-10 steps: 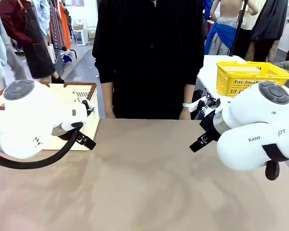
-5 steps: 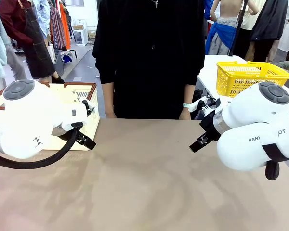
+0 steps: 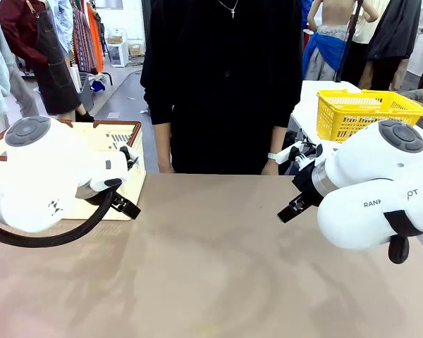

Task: Place the drinks into the Shopping basket.
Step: Pick up one drink and place it into the Shopping basket.

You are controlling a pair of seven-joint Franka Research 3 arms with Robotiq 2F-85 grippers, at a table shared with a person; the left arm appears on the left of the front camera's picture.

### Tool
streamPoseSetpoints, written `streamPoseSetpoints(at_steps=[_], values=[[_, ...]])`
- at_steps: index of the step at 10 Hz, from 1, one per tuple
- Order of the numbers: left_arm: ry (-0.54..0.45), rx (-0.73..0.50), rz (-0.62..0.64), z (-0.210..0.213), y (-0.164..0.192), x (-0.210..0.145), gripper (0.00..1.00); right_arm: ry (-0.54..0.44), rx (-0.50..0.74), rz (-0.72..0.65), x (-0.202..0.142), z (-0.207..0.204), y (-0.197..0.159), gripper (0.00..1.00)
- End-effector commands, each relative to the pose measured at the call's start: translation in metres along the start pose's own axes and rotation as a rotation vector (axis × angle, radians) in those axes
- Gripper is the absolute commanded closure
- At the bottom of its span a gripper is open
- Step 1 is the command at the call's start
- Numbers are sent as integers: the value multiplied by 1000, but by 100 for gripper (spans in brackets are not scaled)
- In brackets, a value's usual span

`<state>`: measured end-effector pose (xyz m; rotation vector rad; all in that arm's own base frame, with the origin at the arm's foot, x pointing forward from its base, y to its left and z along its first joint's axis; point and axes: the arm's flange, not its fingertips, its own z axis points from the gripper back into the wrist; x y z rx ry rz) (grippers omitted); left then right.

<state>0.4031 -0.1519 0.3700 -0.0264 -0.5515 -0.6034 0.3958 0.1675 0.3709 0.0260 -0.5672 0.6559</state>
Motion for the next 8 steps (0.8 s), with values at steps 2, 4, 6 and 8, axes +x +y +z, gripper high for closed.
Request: streamPoseSetpoints(at_steps=[2, 4, 6, 8], values=[[0, 0, 0, 0, 0, 0, 0, 0, 0, 0, 0, 0, 0, 0], [0, 0, 0, 0, 0, 0, 0, 0, 0, 0, 0, 0, 0, 0], [0, 0, 0, 0, 0, 0, 0, 0, 0, 0, 0, 0, 0, 0], [151, -63, 34, 13, -4, -6, 0, 101, 96, -18, -9, 6, 4, 0]])
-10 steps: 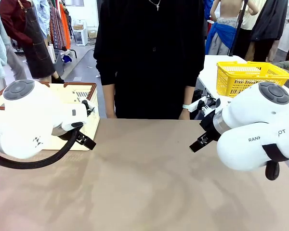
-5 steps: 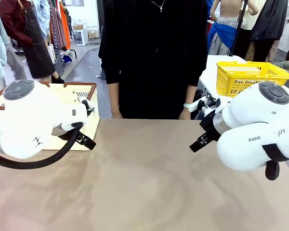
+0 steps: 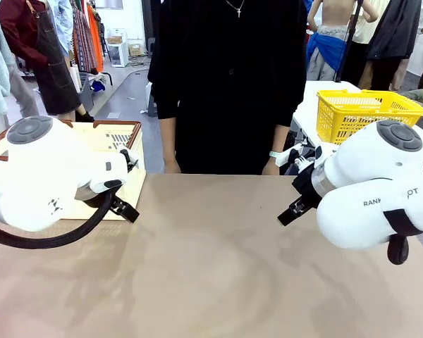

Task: Place the drinks into the Shopping basket.
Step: Pick up one drink and place it into the Shopping basket.

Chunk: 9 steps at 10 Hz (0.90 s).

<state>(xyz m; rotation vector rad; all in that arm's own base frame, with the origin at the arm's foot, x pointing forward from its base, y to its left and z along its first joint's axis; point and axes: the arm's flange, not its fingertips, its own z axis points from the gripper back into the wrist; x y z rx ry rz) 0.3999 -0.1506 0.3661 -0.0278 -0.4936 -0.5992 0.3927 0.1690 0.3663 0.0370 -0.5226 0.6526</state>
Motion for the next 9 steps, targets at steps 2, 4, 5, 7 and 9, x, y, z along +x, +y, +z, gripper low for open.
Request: streamPoseSetpoints(at_steps=[2, 4, 5, 7, 9], values=[[100, -275, 267, 72, -21, -7, 0, 173, 259, -172, -20, 44, 1, 0], [45, -480, 314, 121, -27, -19, 0, 175, 489, -399, -21, 92, -2, 0], [26, -703, 290, 149, -15, -31, 0, 131, 687, -431, -32, 126, -16, 0], [-55, -978, 373, 195, 40, -75, 0, 30, 884, -496, -74, 178, -65, 0], [-191, -1021, 519, 214, 115, -148, 0, -145, 992, -680, -146, 203, -138, 0]])
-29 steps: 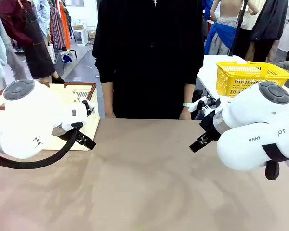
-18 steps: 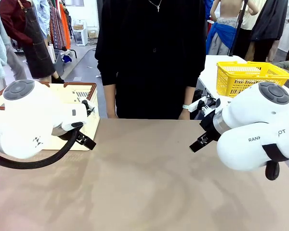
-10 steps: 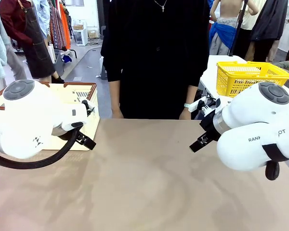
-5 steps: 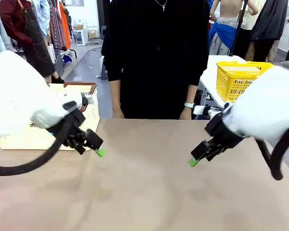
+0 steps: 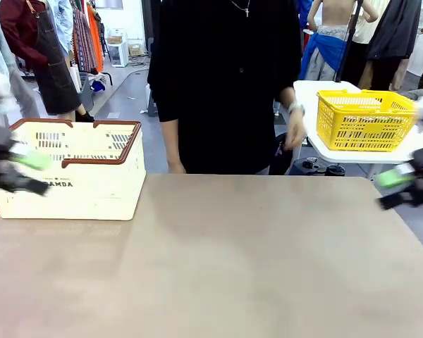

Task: Place the drinks into the Shopping basket.
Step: Pick up one drink and place it into the Shopping basket.

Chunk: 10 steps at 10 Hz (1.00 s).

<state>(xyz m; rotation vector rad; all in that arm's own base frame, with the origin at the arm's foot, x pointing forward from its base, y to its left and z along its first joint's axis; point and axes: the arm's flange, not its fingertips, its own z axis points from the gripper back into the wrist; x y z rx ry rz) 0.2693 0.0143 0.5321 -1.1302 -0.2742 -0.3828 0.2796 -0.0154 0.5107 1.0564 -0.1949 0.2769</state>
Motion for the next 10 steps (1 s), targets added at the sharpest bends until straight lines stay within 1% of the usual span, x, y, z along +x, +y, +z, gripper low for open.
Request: streamPoseSetpoints(at_steps=[1, 2, 3, 4, 5, 6, 7, 8, 9, 10], values=[[-154, -37, 118, 65, 64, -45, 0, -188, 148, -103, -27, 63, -68, 0], [-220, -60, 176, 94, 89, -66, 0, -280, 221, -141, -44, 89, -98, 0], [-290, -109, 223, 115, 114, -87, 0, -357, 280, -192, -60, 107, -127, 0], [-368, -163, 269, 131, 141, -110, 0, -423, 331, -237, -75, 122, -154, 0], [-414, -188, 300, 139, 157, -124, 0, -465, 364, -263, -84, 130, -171, 0], [-423, -211, 317, 141, 168, -133, 0, -490, 380, -276, -90, 134, -181, 0], [-428, -199, 309, 137, 169, -132, 0, -501, 389, -278, -89, 133, -185, 0], [-399, -65, 333, 132, 171, -129, 0, -530, 301, -290, -83, 125, -182, 0], [-436, -182, 344, 134, 172, -147, 0, -504, 371, -317, -102, 128, -186, 0], [-436, -182, 344, 134, 172, -147, 0, -504, 371, -317, -102, 128, -186, 0]])
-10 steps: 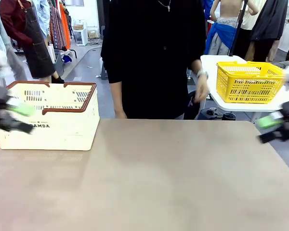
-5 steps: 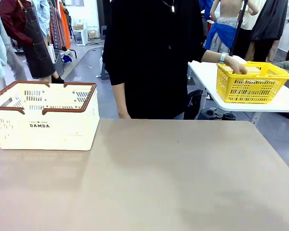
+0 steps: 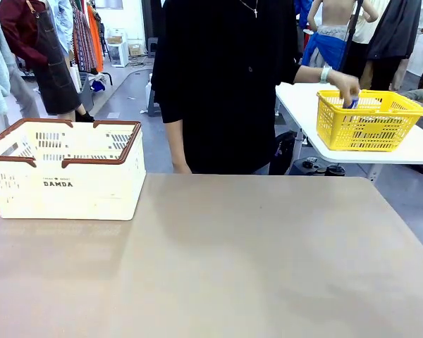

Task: Place the drinks into the Shopping basket.
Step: Pick up one drink and place it into the Shopping basket.

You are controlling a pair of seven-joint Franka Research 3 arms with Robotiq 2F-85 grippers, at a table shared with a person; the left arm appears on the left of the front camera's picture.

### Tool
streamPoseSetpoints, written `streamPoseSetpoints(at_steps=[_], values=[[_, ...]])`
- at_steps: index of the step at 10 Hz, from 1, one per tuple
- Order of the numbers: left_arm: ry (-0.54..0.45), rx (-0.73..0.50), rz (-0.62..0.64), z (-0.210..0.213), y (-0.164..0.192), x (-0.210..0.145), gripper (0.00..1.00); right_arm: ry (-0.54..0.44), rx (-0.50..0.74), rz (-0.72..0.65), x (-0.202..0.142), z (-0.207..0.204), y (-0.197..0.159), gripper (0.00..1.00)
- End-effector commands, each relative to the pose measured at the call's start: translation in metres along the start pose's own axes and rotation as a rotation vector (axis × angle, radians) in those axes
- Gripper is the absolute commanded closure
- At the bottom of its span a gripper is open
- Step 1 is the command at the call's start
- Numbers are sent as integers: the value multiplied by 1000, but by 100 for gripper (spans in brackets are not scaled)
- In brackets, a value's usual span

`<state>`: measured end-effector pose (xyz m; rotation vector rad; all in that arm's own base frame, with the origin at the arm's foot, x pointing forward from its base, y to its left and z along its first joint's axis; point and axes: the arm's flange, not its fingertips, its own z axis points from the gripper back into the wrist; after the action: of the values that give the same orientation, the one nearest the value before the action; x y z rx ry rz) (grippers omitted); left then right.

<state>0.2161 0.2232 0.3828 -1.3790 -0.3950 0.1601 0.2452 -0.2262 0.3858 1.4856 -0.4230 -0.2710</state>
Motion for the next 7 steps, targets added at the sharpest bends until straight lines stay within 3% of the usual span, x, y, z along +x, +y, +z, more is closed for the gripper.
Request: streamPoseSetpoints(at_steps=[1, 7], values=[[-16, -34, -16, 4, -4, -6, 0, 2, 12, 13, -6, 4, 4, 0], [-16, -34, -16, 4, -4, -6, 0, 2, 12, 13, -6, 4, 4, 0]])
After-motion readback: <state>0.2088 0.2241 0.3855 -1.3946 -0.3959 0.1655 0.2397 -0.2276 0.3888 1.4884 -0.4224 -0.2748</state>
